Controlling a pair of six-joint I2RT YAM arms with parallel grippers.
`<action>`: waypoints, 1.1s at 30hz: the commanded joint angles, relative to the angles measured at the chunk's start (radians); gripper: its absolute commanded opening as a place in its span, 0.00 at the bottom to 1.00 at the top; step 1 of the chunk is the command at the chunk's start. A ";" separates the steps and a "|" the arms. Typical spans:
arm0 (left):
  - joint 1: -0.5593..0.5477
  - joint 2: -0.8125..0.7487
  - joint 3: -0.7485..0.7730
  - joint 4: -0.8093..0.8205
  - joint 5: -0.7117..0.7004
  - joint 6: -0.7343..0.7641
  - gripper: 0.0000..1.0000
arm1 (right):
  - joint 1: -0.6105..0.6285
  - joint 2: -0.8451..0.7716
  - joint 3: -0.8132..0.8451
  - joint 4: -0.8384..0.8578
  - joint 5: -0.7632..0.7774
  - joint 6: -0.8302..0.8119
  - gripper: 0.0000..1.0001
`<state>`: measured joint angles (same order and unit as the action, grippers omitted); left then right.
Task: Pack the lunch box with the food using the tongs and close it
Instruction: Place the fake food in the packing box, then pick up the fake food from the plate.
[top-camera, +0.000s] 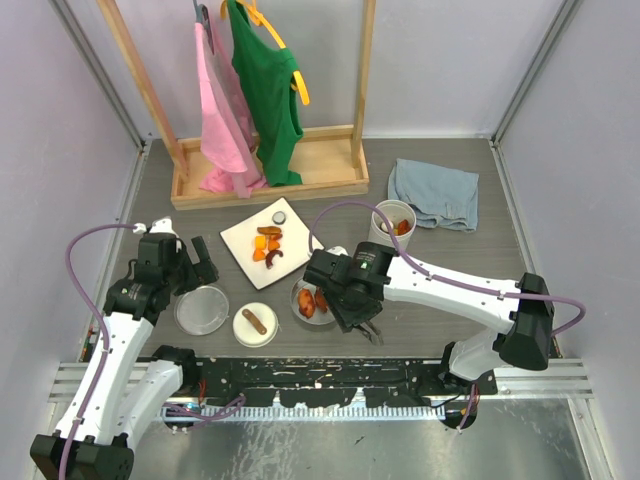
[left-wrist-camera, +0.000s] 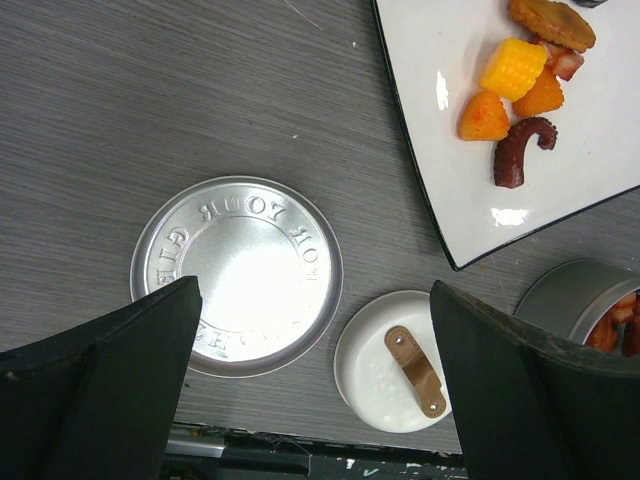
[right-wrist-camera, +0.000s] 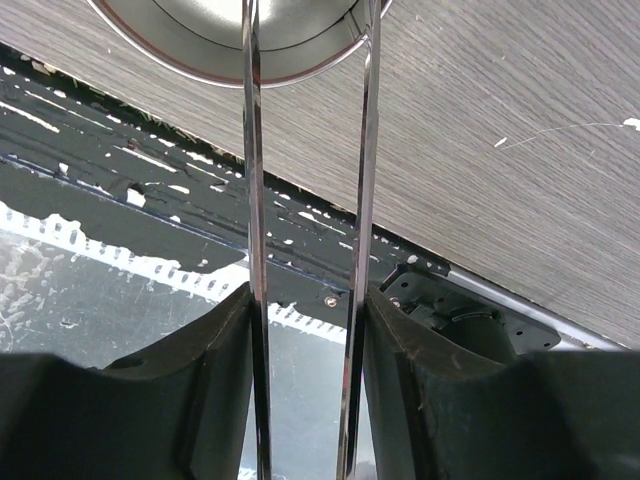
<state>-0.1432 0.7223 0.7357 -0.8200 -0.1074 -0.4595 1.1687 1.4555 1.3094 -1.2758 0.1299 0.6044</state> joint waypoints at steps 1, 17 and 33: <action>0.005 -0.005 0.002 0.039 0.006 0.005 0.98 | 0.005 -0.024 0.053 0.004 0.047 0.020 0.48; 0.004 -0.004 0.002 0.039 0.003 0.005 0.98 | 0.005 -0.060 0.135 0.127 0.062 -0.021 0.49; 0.004 -0.003 0.002 0.041 0.005 0.005 0.98 | -0.010 0.115 0.251 0.283 0.113 -0.062 0.49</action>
<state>-0.1432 0.7223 0.7357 -0.8196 -0.1074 -0.4595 1.1629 1.5139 1.5017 -1.0798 0.2317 0.5663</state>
